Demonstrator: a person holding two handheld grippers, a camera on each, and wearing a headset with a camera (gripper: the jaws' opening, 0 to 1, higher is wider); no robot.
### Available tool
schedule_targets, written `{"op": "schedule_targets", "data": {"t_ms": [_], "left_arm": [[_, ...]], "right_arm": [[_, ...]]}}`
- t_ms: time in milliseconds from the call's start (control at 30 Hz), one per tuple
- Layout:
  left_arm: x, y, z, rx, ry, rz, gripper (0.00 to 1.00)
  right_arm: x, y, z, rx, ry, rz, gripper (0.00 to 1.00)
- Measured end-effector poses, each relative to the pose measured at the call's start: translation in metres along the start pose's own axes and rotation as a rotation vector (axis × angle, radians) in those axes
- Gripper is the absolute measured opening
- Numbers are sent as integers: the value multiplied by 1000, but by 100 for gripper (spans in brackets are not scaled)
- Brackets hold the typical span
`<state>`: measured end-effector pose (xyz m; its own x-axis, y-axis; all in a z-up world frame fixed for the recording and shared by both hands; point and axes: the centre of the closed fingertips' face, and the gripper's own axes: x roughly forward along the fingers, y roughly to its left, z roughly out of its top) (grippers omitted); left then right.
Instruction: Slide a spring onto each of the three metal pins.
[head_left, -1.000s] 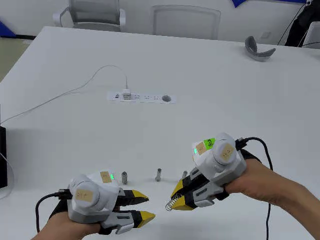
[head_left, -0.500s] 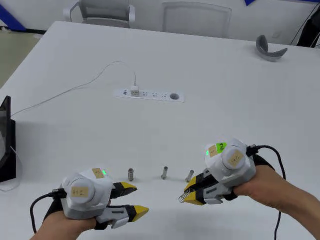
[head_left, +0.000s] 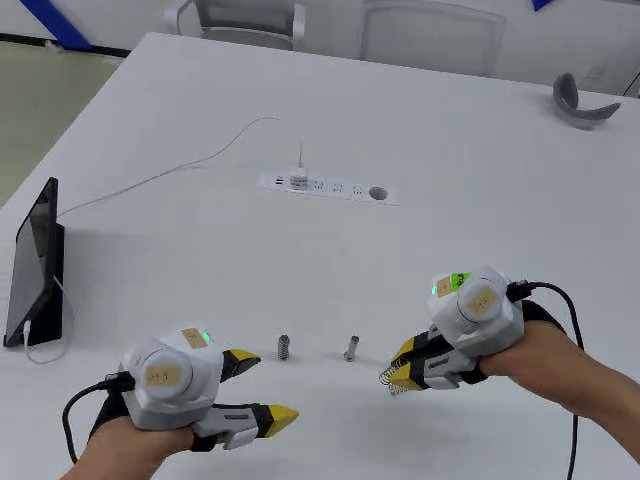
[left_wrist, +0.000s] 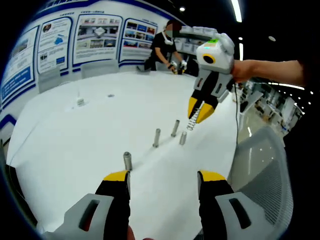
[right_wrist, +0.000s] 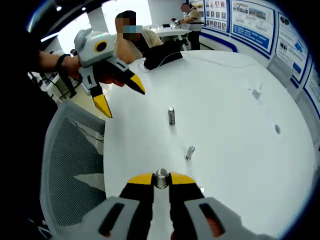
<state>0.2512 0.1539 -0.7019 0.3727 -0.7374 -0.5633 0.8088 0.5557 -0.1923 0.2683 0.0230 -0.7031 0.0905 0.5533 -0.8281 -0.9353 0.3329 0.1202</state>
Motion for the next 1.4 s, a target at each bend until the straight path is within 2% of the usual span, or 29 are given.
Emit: {"op": "schedule_targets", "data": {"t_ms": [300,567,967,1067,1400], "left_arm": [[-6,8,0,-26,-15,31,60],[-12,14,-1,-47,-21,51,64],[-21,20,-8,-70,-13,69,65],[-23,21,-9,-77,-14,73,65],[-24,22,-12,-89,-11,75,64]], "right_arm": [[9,-24,11,3,9,-9,12],[18,-37,17,0,15,-8,12],[35,-47,23,-8,25,-3,13],[40,-48,21,-22,42,-3,13],[45,-51,23,-32,50,4,13]]}}
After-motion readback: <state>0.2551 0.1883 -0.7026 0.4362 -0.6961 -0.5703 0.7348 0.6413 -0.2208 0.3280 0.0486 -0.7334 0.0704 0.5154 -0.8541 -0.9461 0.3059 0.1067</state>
